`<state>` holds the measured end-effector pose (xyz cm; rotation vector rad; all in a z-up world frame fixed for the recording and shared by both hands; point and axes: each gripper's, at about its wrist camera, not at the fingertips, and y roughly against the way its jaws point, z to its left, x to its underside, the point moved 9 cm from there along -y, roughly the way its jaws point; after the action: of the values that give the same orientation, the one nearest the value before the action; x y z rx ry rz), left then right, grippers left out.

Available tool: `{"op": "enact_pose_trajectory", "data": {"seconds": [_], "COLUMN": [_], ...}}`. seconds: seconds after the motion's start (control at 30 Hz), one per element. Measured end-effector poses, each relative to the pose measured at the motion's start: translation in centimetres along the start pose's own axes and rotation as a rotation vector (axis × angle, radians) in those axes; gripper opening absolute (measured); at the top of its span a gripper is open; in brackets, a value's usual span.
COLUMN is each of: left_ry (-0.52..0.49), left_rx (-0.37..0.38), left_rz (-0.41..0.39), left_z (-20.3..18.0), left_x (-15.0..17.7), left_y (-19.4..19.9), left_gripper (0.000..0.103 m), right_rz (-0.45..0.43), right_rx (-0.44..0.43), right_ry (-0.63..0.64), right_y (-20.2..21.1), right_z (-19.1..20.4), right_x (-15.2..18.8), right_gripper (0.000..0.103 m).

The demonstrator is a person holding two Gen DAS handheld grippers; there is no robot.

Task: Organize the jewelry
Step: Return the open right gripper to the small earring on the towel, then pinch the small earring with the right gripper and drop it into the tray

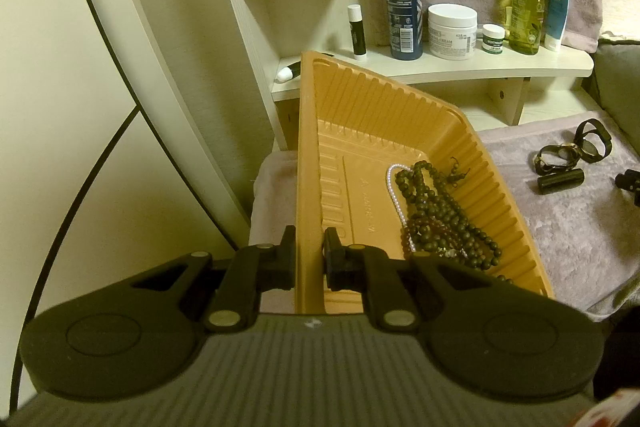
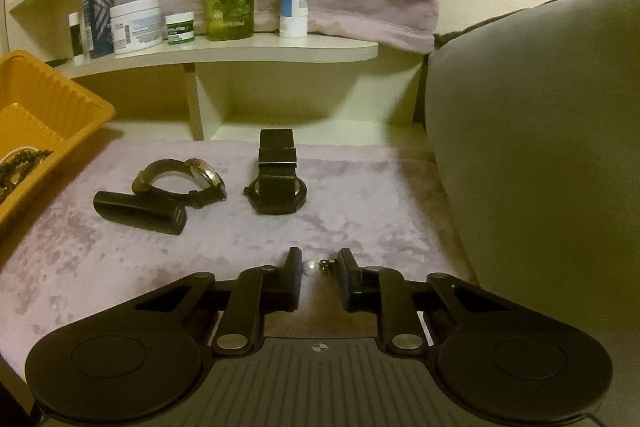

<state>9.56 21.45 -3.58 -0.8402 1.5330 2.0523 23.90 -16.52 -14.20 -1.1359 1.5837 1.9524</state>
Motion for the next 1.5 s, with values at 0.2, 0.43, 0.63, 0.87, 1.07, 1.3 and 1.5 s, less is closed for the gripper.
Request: {"op": "enact_pose_trajectory", "data": {"seconds": [0.2,0.43,0.63,0.87,1.07,1.3,1.5], "left_ry": [0.000,0.001,0.001,0.001,0.002,0.001,0.002], "left_rx": [-0.001,0.000,0.000,0.003,0.007,0.010,0.010], "left_rz": [0.000,-0.001,-0.001,-0.001,-0.001,-0.001,-0.001], "left_z": [0.0,0.0,-0.1,-0.1,-0.2,0.0,0.0], "left_x": [0.0,0.0,0.0,0.0,-0.1,0.0,0.0], "left_y": [0.0,0.0,0.0,0.0,0.1,0.1,0.1], "left_gripper": [0.012,0.012,0.012,0.012,0.012,0.012,0.012], "right_rz": [-0.037,-0.121,-0.155,-0.170,-0.163,-0.126,-0.095], "right_rx": [0.007,-0.033,-0.144,-0.282,-0.391,-0.494,-0.540], "right_ry": [0.031,0.058,0.084,0.108,0.140,0.152,0.179], "right_y": [1.3,3.9,5.3,5.1,4.8,4.7,4.7], "right_z": [0.7,3.7,8.7,15.5,20.8,24.4,26.2], "right_x": [-0.8,-3.4,-5.3,-7.1,-7.7,-7.4,-6.3], "right_gripper": [0.019,0.019,0.019,0.019,0.019,0.019,0.019]}}
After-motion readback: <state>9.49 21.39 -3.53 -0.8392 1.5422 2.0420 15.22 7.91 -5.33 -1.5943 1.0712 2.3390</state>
